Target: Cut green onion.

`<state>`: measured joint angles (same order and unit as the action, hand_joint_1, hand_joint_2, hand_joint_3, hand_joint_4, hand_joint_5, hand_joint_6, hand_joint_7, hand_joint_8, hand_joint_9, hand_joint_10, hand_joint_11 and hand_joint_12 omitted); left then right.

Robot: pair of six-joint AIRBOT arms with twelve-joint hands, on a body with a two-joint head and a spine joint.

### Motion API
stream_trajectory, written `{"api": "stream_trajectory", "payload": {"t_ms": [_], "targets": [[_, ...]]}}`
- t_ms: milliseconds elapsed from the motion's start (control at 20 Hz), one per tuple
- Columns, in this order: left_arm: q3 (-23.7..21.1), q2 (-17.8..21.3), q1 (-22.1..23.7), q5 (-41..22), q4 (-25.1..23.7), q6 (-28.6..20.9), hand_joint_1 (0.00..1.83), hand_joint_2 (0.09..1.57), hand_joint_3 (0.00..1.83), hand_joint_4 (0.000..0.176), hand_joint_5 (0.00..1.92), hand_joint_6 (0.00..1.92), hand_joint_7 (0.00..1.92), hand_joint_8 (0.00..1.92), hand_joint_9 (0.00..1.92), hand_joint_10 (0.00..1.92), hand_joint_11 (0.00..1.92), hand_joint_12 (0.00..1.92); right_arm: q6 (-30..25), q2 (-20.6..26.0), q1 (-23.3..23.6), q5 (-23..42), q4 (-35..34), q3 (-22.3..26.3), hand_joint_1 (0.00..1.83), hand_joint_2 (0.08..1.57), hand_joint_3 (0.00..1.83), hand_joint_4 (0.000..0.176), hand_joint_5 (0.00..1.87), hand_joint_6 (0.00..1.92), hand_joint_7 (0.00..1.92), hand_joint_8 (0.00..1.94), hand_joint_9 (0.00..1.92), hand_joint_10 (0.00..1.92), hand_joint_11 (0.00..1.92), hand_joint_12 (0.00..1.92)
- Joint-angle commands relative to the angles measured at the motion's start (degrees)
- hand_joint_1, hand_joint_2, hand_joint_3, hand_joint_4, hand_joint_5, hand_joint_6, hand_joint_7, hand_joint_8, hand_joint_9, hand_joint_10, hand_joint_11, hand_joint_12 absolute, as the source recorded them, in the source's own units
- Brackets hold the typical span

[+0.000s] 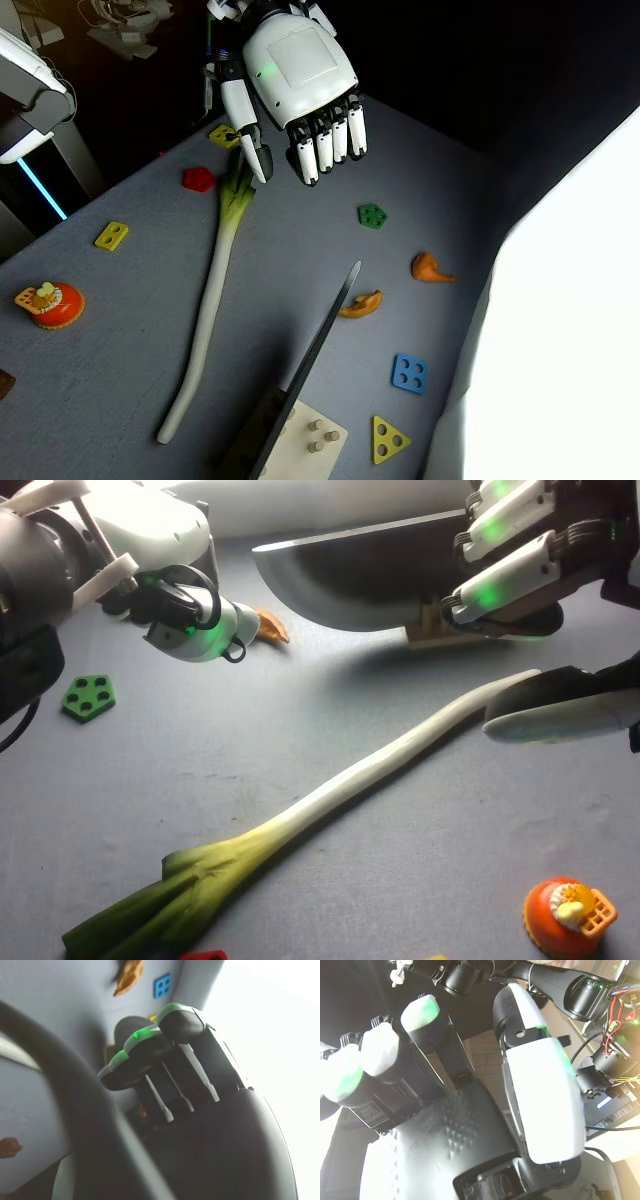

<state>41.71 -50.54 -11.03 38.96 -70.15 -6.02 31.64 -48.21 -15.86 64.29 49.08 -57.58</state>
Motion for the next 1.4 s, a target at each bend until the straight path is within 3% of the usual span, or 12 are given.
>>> {"api": "stream_trajectory", "payload": {"t_ms": [0, 100, 150, 200, 500, 650, 800, 950, 1050, 1150, 1250, 1350], "targets": [[0.2, 0.2, 0.4, -0.9, -3.2, 0.4, 0.10, 1.27, 0.17, 0.011, 0.03, 0.08, 0.04, 0.06, 0.04, 0.11, 0.00, 0.42, 0.2, 0.3, 0.4, 4.6, -4.6, 0.2, 0.16, 1.04, 0.26, 0.000, 0.00, 0.04, 0.04, 0.06, 0.00, 0.09, 0.00, 0.06], [0.2, 0.2, 0.5, -0.9, -2.9, 0.7, 0.10, 1.27, 0.17, 0.011, 0.03, 0.08, 0.04, 0.06, 0.04, 0.11, 0.00, 0.42, 0.2, 0.3, 0.4, 4.6, -4.6, 0.2, 0.16, 1.04, 0.26, 0.000, 0.00, 0.04, 0.04, 0.06, 0.00, 0.09, 0.00, 0.06], [0.3, 0.1, 0.5, -0.9, -2.8, 0.7, 0.10, 1.36, 0.02, 0.012, 0.05, 0.01, 0.06, 0.00, 0.05, 0.02, 0.00, 0.30, 0.2, 0.3, 0.4, 4.6, -4.6, 0.2, 0.09, 1.15, 0.06, 0.000, 0.00, 0.00, 0.07, 0.00, 0.05, 0.02, 0.00, 0.00], [0.4, 0.1, 0.5, -0.8, -2.6, 0.7, 0.11, 1.37, 0.01, 0.001, 0.04, 0.00, 0.05, 0.00, 0.05, 0.01, 0.00, 0.35, 0.2, 0.3, 0.4, 4.6, -4.6, 0.2, 0.10, 1.16, 0.05, 0.001, 0.02, 0.01, 0.08, 0.00, 0.07, 0.02, 0.00, 0.00], [-0.5, 0.1, 1.2, -0.6, -1.7, 1.6, 0.26, 1.36, 0.00, 0.000, 0.12, 0.02, 0.10, 0.00, 0.09, 0.01, 0.00, 0.34, 0.2, 0.3, 0.4, 4.6, -4.6, 0.2, 0.08, 1.17, 0.03, 0.000, 0.01, 0.00, 0.03, 0.00, 0.03, 0.00, 0.00, 0.00], [-0.4, 0.2, 1.8, -0.6, -1.7, 2.3, 0.24, 1.36, 0.00, 0.000, 0.13, 0.01, 0.09, 0.00, 0.07, 0.00, 0.00, 0.39, 0.4, 0.2, 0.4, 4.6, -5.1, 0.3, 0.10, 1.17, 0.02, 0.000, 0.03, 0.01, 0.04, 0.00, 0.02, 0.00, 0.01, 0.01], [0.0, 0.8, 2.6, -0.6, -1.6, 2.3, 0.14, 1.38, 0.00, 0.000, 0.05, 0.00, 0.05, 0.00, 0.05, 0.00, 0.00, 0.24, -0.1, 0.1, 0.2, 4.5, -5.8, 0.8, 0.12, 1.16, 0.01, 0.000, 0.00, 0.00, 0.01, 0.00, 0.00, 0.00, 0.00, 0.00], [0.4, 0.8, 3.0, -0.9, -0.9, 2.6, 0.13, 1.37, 0.00, 0.004, 0.03, 0.00, 0.01, 0.00, 0.02, 0.00, 0.00, 0.21, -0.5, 0.3, -0.6, 4.5, -6.1, 1.0, 0.40, 1.08, 0.00, 0.000, 0.00, 0.00, 0.03, 0.00, 0.00, 0.00, 0.00, 0.00], [0.0, 1.0, 2.9, -0.9, -0.7, 2.7, 0.12, 1.37, 0.00, 0.000, 0.02, 0.00, 0.04, 0.00, 0.02, 0.00, 0.00, 0.07, -3.5, 1.4, -1.2, 4.0, -6.5, 2.1, 0.92, 1.04, 0.00, 0.000, 0.00, 0.00, 0.00, 0.00, 0.00, 0.00, 0.00, 0.00], [-0.8, 0.9, 2.9, -0.9, -0.4, 2.9, 0.06, 1.38, 0.00, 0.008, 0.00, 0.00, 0.00, 0.00, 0.00, 0.00, 0.00, 0.00, -6.3, 4.0, -1.9, -2.1, -10.2, 5.8, 1.11, 1.00, 0.00, 0.000, 0.00, 0.00, 0.00, 0.00, 0.00, 0.00, 0.00, 0.00], [-2.5, 0.8, 3.8, -0.9, 0.3, 2.9, 0.16, 1.36, 0.00, 0.009, 0.00, 0.00, 0.00, 0.00, 0.00, 0.00, 0.00, 0.00, -1.6, 7.1, -0.2, -13.8, -16.7, 10.6, 1.15, 0.99, 0.00, 0.019, 0.00, 0.00, 0.00, 0.00, 0.00, 0.00, 0.00, 0.00], [-3.7, 0.8, 4.6, -0.9, 0.2, 2.9, 0.22, 1.34, 0.00, 0.000, 0.03, 0.01, 0.04, 0.01, 0.03, 0.01, 0.02, 0.01, 7.9, 8.9, 1.0, -23.9, -26.7, 14.4, 1.18, 1.01, 0.00, 0.018, 0.00, 0.00, 0.00, 0.00, 0.00, 0.00, 0.00, 0.00]]}}
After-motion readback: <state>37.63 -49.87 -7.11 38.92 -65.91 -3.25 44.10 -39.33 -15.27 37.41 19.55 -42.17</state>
